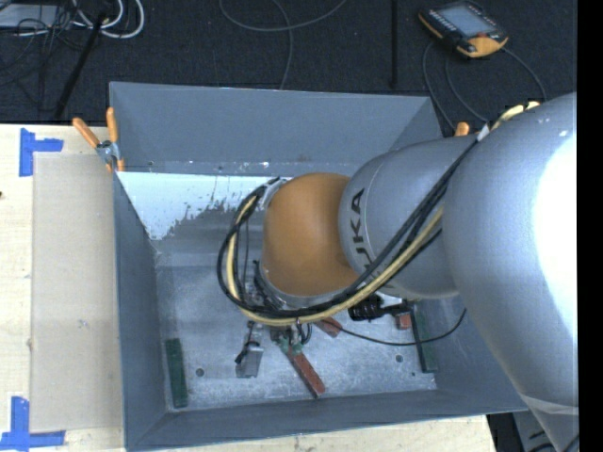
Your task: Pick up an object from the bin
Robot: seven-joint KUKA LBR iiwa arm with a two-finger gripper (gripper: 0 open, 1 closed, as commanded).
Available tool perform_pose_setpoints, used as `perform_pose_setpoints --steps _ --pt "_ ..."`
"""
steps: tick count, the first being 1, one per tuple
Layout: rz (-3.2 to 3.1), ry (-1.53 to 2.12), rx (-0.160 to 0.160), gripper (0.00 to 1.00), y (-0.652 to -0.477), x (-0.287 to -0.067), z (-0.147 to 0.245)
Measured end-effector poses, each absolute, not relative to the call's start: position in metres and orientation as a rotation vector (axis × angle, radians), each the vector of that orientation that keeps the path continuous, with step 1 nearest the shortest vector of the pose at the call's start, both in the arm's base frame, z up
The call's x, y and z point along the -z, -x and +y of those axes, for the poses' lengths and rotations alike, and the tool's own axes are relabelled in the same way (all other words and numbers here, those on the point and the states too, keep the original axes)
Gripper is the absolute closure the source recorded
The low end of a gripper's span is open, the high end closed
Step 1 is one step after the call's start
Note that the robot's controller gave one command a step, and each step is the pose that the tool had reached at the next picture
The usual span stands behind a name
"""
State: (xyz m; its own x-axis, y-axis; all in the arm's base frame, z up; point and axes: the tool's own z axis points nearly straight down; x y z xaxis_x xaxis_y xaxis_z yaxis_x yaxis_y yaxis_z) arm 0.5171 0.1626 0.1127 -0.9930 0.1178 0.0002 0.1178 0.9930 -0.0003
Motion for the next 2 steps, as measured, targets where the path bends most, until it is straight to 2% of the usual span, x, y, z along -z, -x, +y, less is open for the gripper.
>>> perform_pose_setpoints --steps 1,2 --pt "-3.138 0.031 -0.002 0.00 -0.521 -0.098 0.142" --pt "-3.133 -0.208 0.001 0.00 -0.527 -0.093 0.090"
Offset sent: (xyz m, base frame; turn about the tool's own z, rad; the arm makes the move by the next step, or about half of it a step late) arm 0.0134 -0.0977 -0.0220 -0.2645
